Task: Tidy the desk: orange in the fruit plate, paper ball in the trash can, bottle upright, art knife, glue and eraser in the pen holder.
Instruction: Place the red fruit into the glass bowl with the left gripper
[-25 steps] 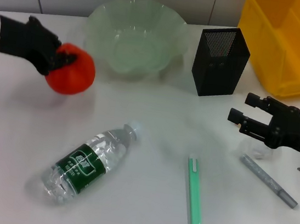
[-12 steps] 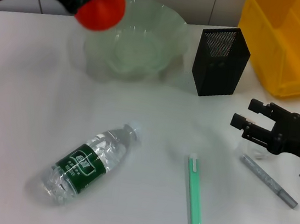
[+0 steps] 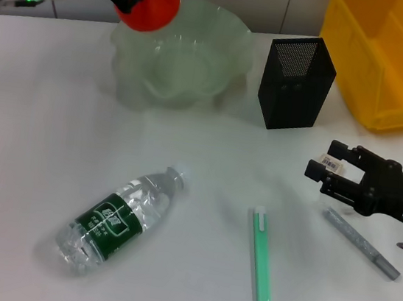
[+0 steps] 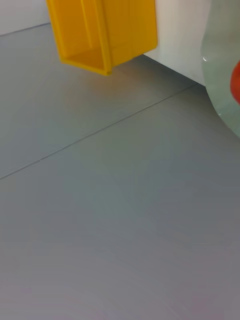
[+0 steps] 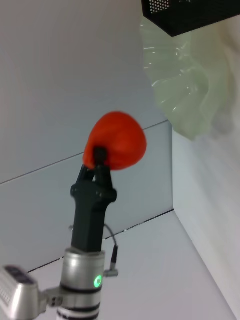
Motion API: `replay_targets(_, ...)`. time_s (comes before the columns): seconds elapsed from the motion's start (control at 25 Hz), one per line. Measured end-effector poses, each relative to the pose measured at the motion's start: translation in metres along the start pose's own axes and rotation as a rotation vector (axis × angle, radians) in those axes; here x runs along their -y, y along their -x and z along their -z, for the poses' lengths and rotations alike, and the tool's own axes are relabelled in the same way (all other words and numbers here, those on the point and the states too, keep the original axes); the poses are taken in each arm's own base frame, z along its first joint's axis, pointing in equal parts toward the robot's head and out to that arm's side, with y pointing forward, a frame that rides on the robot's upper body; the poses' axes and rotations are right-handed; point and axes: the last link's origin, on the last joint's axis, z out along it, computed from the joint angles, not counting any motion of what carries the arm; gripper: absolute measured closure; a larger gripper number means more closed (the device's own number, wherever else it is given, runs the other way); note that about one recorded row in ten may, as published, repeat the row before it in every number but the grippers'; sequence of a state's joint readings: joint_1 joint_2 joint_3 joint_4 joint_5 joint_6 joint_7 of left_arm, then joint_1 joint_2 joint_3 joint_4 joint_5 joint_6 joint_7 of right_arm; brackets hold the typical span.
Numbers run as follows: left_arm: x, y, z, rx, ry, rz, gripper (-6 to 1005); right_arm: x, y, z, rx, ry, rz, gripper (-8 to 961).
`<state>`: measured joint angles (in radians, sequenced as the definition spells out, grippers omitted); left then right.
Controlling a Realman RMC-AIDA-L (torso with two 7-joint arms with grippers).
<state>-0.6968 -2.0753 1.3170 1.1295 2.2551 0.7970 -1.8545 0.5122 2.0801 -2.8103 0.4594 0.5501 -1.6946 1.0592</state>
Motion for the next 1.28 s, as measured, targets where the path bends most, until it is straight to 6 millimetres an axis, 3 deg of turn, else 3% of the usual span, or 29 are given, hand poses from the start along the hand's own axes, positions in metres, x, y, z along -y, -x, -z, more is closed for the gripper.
replay_targets(0.32, -0.006, 0.008, -0.021, -0.002, 0.003, 0.017, 905, -0.002, -0.003, -0.001, -0.004, 0.005, -0.009, 201)
replay_targets(0.6, -0.009, 0.012, -0.026, 0.011, 0.010, 0.017, 911, -0.004, -0.006, 0.000, 0.000, 0.006, -0.010, 202)
replay_targets(0.92, -0.025, 0.030, -0.041, 0.078, 0.044, 0.017, 903, -0.006, -0.009, 0.001, 0.001, 0.009, -0.011, 203)
replay_targets(1.28, -0.026, 0.032, -0.045, 0.085, 0.019, 0.001, 893, -0.008, -0.011, 0.003, 0.000, 0.012, -0.015, 204)
